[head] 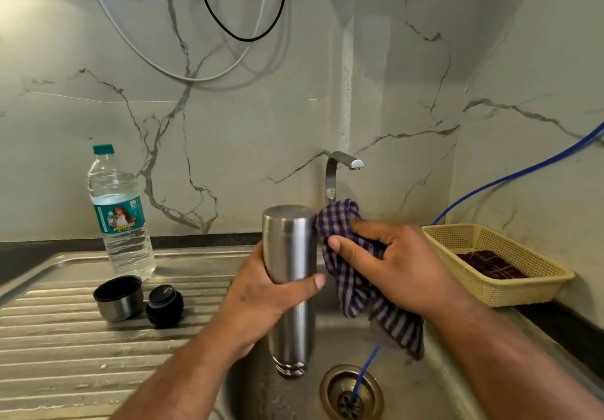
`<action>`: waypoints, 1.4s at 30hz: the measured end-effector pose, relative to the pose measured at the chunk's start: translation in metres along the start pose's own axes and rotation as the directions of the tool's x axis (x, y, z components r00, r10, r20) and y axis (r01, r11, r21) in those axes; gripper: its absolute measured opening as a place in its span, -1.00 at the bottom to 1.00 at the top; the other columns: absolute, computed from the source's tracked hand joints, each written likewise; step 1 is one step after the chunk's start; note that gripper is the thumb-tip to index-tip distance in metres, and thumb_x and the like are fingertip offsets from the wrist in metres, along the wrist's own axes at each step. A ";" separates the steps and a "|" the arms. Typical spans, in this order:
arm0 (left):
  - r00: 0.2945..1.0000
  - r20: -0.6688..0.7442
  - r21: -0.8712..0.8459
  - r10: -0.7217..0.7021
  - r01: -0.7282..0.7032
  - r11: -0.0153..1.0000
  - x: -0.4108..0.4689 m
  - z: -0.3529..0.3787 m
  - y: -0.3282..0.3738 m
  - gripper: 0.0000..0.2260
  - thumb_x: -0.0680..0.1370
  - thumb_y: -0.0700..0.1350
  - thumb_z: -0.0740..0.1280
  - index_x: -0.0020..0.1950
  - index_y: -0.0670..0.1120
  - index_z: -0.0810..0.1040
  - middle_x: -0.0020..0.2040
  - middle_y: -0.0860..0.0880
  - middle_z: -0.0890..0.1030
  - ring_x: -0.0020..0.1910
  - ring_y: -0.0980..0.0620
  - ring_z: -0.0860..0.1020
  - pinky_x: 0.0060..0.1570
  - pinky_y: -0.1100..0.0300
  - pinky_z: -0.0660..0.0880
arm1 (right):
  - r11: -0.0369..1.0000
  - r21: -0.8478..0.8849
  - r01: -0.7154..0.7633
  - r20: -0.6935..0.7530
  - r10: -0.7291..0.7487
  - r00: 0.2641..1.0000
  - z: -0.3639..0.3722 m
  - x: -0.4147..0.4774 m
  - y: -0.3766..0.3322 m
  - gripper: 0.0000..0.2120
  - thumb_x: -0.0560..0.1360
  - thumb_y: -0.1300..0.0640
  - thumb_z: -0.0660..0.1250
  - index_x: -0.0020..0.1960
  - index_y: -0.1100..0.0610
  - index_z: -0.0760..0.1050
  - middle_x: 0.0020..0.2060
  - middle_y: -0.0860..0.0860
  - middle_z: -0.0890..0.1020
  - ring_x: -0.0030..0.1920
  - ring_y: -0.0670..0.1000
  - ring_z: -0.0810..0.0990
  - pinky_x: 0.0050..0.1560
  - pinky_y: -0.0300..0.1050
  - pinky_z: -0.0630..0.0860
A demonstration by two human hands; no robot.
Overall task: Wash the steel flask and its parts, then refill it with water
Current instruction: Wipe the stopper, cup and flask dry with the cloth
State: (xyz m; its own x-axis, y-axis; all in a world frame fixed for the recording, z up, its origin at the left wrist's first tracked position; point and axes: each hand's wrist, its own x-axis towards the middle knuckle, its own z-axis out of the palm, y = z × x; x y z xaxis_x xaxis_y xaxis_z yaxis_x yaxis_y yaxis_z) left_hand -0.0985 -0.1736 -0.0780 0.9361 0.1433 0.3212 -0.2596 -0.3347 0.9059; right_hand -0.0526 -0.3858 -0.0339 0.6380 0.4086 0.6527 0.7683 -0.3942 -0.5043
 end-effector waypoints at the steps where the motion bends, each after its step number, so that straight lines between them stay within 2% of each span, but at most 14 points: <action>1: 0.998 0.050 -0.121 -0.024 0.030 0.992 -0.002 0.003 0.005 -0.23 0.19 0.29 0.64 0.32 0.12 0.49 0.06 0.07 0.71 0.06 0.08 0.69 0.07 0.06 0.64 | 0.999 -0.043 0.022 -0.031 -0.023 0.999 0.002 -0.001 0.001 -0.75 0.57 -0.18 0.39 0.02 -0.03 0.69 -0.21 -0.16 0.71 -0.24 -0.20 0.66 -0.21 -0.09 0.58; 4: 0.988 0.119 -0.421 -0.102 0.143 0.896 -0.008 0.008 0.020 -0.17 0.27 0.55 0.34 0.32 0.00 0.56 0.10 -0.14 0.72 0.09 -0.16 0.70 0.08 -0.08 0.64 | 0.997 0.047 0.055 -0.024 -0.054 0.998 0.017 -0.004 -0.004 -0.69 0.63 -0.16 0.33 -0.14 0.04 0.58 -0.34 -0.05 0.61 -0.34 -0.02 0.59 -0.32 0.02 0.52; 6: 0.979 0.153 -0.610 -0.135 0.201 0.766 -0.008 0.005 0.025 -0.20 0.47 0.51 0.09 0.30 -0.12 0.60 0.09 -0.27 0.69 0.04 -0.26 0.69 0.01 -0.08 0.64 | 0.987 0.100 0.128 0.053 -0.133 0.990 0.027 -0.007 -0.012 -0.73 0.64 -0.12 0.34 -0.12 0.04 0.58 -0.31 -0.07 0.60 -0.33 -0.04 0.57 -0.31 -0.01 0.51; 10: 0.913 0.153 -0.752 -0.377 0.355 0.555 -0.006 -0.009 0.025 -0.20 0.47 0.49 0.19 0.24 -0.22 0.59 -0.14 -0.27 0.69 -0.23 -0.22 0.69 -0.15 -0.04 0.61 | 0.922 0.015 0.387 0.401 -0.360 0.843 0.032 -0.009 -0.020 -0.79 0.62 -0.12 0.38 0.13 -0.04 0.68 -0.15 -0.21 0.61 -0.23 -0.15 0.57 -0.25 -0.20 0.47; 12: 0.889 0.121 -0.733 -0.441 0.380 0.564 -0.004 -0.010 0.023 -0.21 0.43 0.49 0.25 0.24 -0.18 0.61 -0.09 -0.28 0.70 -0.16 -0.23 0.67 0.02 -0.10 0.58 | 0.940 0.045 0.339 0.483 -0.318 0.816 0.024 -0.009 -0.015 -0.81 0.58 -0.17 0.40 0.11 -0.13 0.67 -0.19 -0.21 0.61 -0.25 -0.12 0.59 -0.29 -0.14 0.50; 15: 0.886 0.196 -0.659 -0.420 0.436 0.613 -0.008 -0.008 0.029 -0.34 0.49 0.38 0.24 0.16 -0.18 0.67 -0.03 -0.26 0.70 -0.13 -0.21 0.67 0.03 -0.05 0.56 | 0.987 0.013 0.160 0.378 -0.153 0.913 0.016 -0.007 -0.010 -0.88 0.56 -0.28 0.34 -0.06 -0.28 0.56 -0.26 -0.21 0.64 -0.30 -0.17 0.63 -0.31 -0.21 0.54; 18: 0.871 0.342 -0.614 -0.352 0.491 0.618 -0.013 0.002 0.035 -0.49 0.53 0.17 0.25 0.16 -0.23 0.65 -0.09 -0.26 0.66 -0.20 -0.17 0.66 -0.13 0.04 0.61 | 1.000 -0.024 0.006 0.091 -0.004 0.996 0.014 0.000 0.000 -0.67 0.57 -0.28 0.30 -0.18 -0.06 0.51 -0.35 -0.12 0.58 -0.36 -0.23 0.51 -0.34 -0.11 0.48; 20: 0.878 0.363 -0.635 -0.312 0.478 0.607 -0.014 0.008 0.036 -0.50 0.57 0.14 0.27 0.18 -0.27 0.66 -0.08 -0.30 0.66 -0.21 -0.20 0.67 -0.20 0.01 0.65 | 1.000 0.010 -0.021 -0.005 0.021 1.000 0.014 0.001 0.001 -0.59 0.59 -0.23 0.32 -0.23 0.07 0.48 -0.40 0.02 0.54 -0.39 -0.07 0.48 -0.35 -0.04 0.45; 23: 0.904 0.316 -0.691 -0.287 0.426 0.583 -0.012 0.007 0.036 -0.49 0.59 0.17 0.25 0.07 -0.26 0.72 -0.09 -0.30 0.67 -0.26 -0.20 0.67 -0.26 0.00 0.67 | 0.977 0.213 0.004 0.140 -0.035 0.990 0.018 -0.006 -0.014 -0.76 0.60 -0.11 0.37 -0.20 -0.04 0.58 -0.34 -0.11 0.64 -0.33 -0.17 0.61 -0.32 -0.22 0.48; 27: 0.874 0.261 -0.714 -0.410 0.461 0.527 -0.009 -0.012 0.033 -0.38 0.50 0.26 0.32 0.21 -0.28 0.57 -0.12 -0.27 0.65 -0.21 -0.20 0.65 -0.11 0.01 0.61 | 0.954 0.263 0.140 0.410 -0.242 0.879 0.031 -0.014 -0.038 -0.76 0.62 -0.08 0.39 -0.19 -0.02 0.58 -0.32 -0.03 0.64 -0.34 0.02 0.62 -0.30 0.05 0.55; 30: 0.828 0.188 -0.718 -0.527 0.482 0.501 -0.008 -0.016 0.031 -0.30 0.45 0.25 0.41 0.34 -0.27 0.49 -0.11 -0.26 0.61 -0.18 -0.20 0.63 -0.06 -0.03 0.58 | 0.940 0.292 0.176 0.494 -0.306 0.814 0.026 -0.011 -0.037 -0.81 0.60 -0.06 0.43 -0.12 0.01 0.64 -0.31 -0.04 0.60 -0.32 0.04 0.57 -0.26 0.13 0.48; 35: 0.745 0.181 -0.727 -0.642 0.541 0.423 -0.006 -0.019 0.030 -0.27 0.42 0.23 0.46 0.38 -0.27 0.47 0.03 -0.34 0.66 -0.03 -0.30 0.65 0.03 -0.14 0.55 | 0.960 0.184 0.211 0.498 -0.276 0.822 0.018 -0.008 -0.030 -0.76 0.52 -0.15 0.47 0.04 -0.01 0.69 -0.16 -0.07 0.60 -0.15 0.00 0.60 -0.17 0.13 0.51; 39: 0.722 0.193 -0.794 -0.665 0.513 0.326 -0.007 -0.021 0.029 -0.36 0.51 0.22 0.38 0.35 -0.26 0.48 -0.06 -0.35 0.67 -0.14 -0.28 0.66 -0.16 -0.12 0.52 | 0.900 -0.131 0.415 0.599 -0.262 0.757 0.018 -0.009 -0.035 -0.15 0.32 -0.42 0.48 0.53 -0.31 0.24 0.25 -0.29 0.32 0.16 -0.26 0.39 0.07 -0.41 0.40; 42: 0.745 0.161 -0.845 -0.647 0.443 0.300 -0.004 -0.020 0.028 -0.40 0.60 0.26 0.26 0.31 -0.25 0.53 0.00 -0.36 0.69 -0.06 -0.31 0.68 -0.11 -0.16 0.56 | 0.872 -0.207 0.444 0.553 -0.270 0.788 0.023 -0.011 -0.035 -0.09 0.38 -0.37 0.48 0.48 -0.43 -0.07 0.42 -0.20 0.10 0.26 -0.17 0.39 0.23 -0.36 0.37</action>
State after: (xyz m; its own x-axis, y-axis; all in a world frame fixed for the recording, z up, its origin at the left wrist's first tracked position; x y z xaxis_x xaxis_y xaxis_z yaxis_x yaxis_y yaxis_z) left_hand -0.1141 -0.1651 -0.0483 0.9039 0.1736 -0.3909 0.1358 0.7501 0.6472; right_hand -0.0855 -0.3574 -0.0368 0.3237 0.8838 0.3379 0.9424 -0.3328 -0.0322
